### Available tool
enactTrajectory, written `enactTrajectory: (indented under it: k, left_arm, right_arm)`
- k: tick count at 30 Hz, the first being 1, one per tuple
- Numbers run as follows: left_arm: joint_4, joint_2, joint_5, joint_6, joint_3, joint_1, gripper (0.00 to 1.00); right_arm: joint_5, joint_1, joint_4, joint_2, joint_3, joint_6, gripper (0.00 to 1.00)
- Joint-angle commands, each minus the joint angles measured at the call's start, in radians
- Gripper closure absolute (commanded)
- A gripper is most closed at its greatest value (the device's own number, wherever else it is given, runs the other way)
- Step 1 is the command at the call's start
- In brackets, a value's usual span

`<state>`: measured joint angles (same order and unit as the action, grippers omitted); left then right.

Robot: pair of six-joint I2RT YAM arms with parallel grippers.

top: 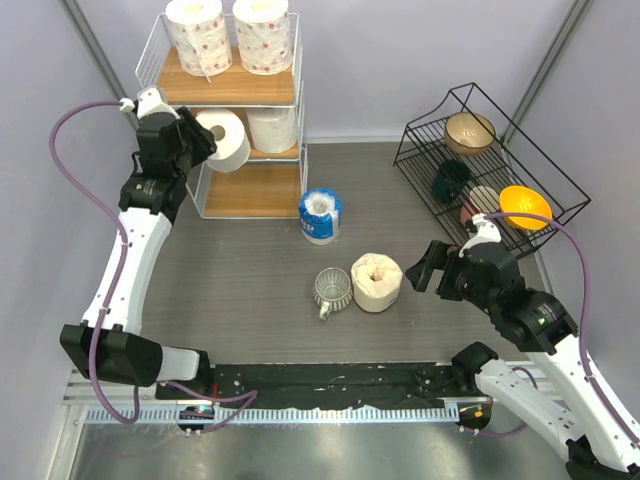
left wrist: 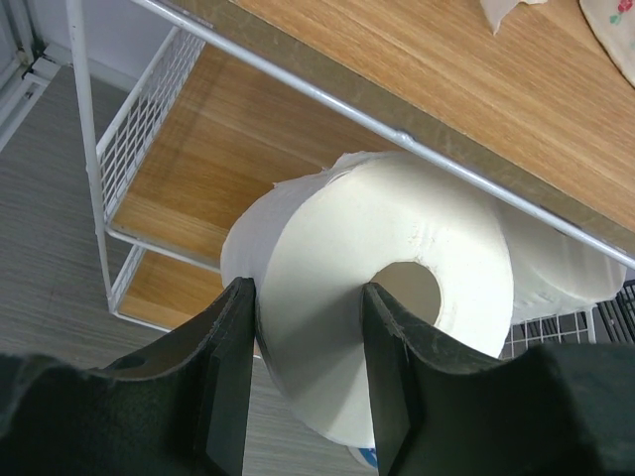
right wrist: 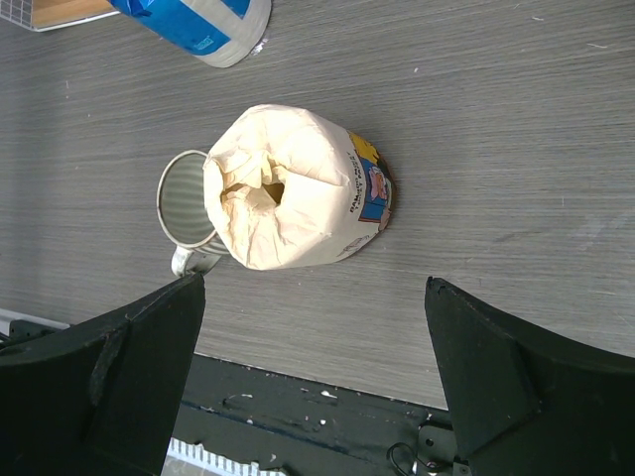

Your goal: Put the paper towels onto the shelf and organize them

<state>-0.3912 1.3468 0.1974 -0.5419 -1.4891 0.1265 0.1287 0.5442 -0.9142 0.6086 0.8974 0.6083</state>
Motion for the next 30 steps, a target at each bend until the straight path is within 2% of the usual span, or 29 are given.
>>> enactTrajectory:
  k: [1, 20, 24, 25, 30]
  left_arm:
    - [0.152, 0.000, 0.004, -0.020, -0.062, -0.018, 0.73]
    - [0.256, 0.084, 0.019, -0.089, -0.077, -0.044, 0.73]
    - [0.267, 0.086, 0.020, -0.096, -0.060, -0.044, 0.61]
    - [0.270, 0.084, 0.022, -0.096, -0.056, -0.044, 0.55]
    - [0.268, 0.058, 0.017, -0.093, -0.040, -0.044, 0.43]
  right_arm:
    - [0.011, 0.005, 0.000, 0.002, 0.015, 0.004, 0.02]
    - [0.023, 0.005, -0.008, 0.005, 0.002, -0.001, 0.02]
    - [0.020, 0.005, -0.006, 0.005, 0.000, -0.002, 0.02]
    - [0.020, 0.005, -0.008, 0.006, 0.000, -0.002, 0.02]
    - [0.017, 0.005, -0.008, 0.005, 0.001, -0.002, 0.02]
